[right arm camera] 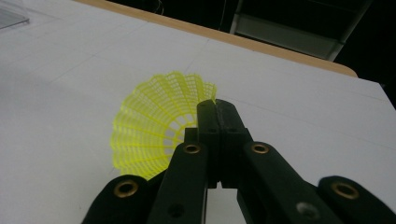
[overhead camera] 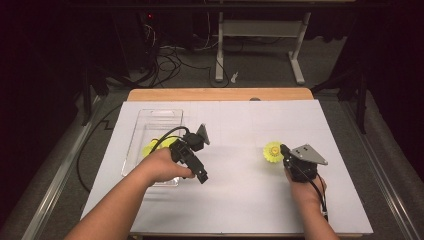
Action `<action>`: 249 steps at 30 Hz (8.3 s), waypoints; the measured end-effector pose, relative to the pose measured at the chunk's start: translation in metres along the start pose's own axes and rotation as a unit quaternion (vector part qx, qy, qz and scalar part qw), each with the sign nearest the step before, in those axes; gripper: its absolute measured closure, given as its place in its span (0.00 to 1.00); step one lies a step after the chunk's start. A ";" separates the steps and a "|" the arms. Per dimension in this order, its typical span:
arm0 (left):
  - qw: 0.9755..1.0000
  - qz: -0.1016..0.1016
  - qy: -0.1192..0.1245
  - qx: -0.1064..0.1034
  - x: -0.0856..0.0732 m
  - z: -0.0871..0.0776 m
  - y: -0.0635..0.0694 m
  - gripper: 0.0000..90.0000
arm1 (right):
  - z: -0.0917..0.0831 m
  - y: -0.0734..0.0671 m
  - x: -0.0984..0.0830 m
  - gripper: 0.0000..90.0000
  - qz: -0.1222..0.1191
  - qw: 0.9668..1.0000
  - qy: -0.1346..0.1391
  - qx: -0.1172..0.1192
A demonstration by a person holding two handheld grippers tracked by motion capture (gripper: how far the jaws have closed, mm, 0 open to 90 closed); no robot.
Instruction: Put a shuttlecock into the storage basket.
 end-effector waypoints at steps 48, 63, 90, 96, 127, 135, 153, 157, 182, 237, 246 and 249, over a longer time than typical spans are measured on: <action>1.000 0.004 0.008 -0.007 0.002 0.008 0.005 0.01 | -0.043 -0.064 -0.008 1.00 -0.025 0.994 0.051 0.094; 1.000 0.010 0.004 -0.008 0.002 0.009 0.008 0.01 | -0.045 -0.097 -0.001 1.00 -0.050 0.987 0.063 0.136; 1.000 0.018 0.001 -0.014 0.010 0.012 0.021 0.01 | -0.046 -0.134 0.006 1.00 -0.071 0.980 0.075 0.172; 1.000 0.025 0.000 -0.015 0.015 0.014 0.027 0.02 | -0.046 -0.135 0.006 1.00 -0.073 0.979 0.075 0.174; 0.999 0.037 0.018 -0.032 0.024 0.019 0.036 0.70 | -0.048 -0.145 0.008 1.00 -0.090 0.976 0.080 0.179; 0.998 0.039 0.028 -0.039 0.024 0.017 0.037 0.91 | -0.048 -0.146 0.007 1.00 -0.091 0.976 0.080 0.181; 0.998 0.039 0.038 -0.022 0.022 0.015 0.033 0.99 | -0.051 -0.150 0.008 0.87 -0.081 0.972 0.085 0.205; 0.999 0.036 0.037 -0.017 0.022 0.015 0.031 0.99 | -0.052 -0.150 0.010 0.77 -0.065 0.968 0.085 0.225; 0.998 0.034 0.041 -0.014 0.014 0.021 0.019 0.99 | -0.050 -0.081 0.005 0.23 0.016 0.979 0.057 0.194; 0.998 0.040 0.042 -0.031 -0.013 0.004 0.009 0.99 | -0.070 -0.014 -0.041 0.01 0.013 0.990 0.038 0.132; 0.998 0.030 0.045 -0.035 -0.020 -0.008 0.004 0.99 | -0.070 -0.014 -0.041 0.01 0.012 0.990 0.039 0.132; 0.998 0.026 0.054 -0.036 -0.021 -0.015 0.004 0.99 | -0.070 -0.014 -0.041 0.01 0.011 0.990 0.037 0.132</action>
Point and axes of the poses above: each handheld gripper's, and its own axes: z roughly forward along the jaws, x roughly out of its top, y roughly to its right, the point moved 5 cm from there along z, roughly forward along the jaws, and after that the axes turned 1 degree about y, right-handed, at the moved point
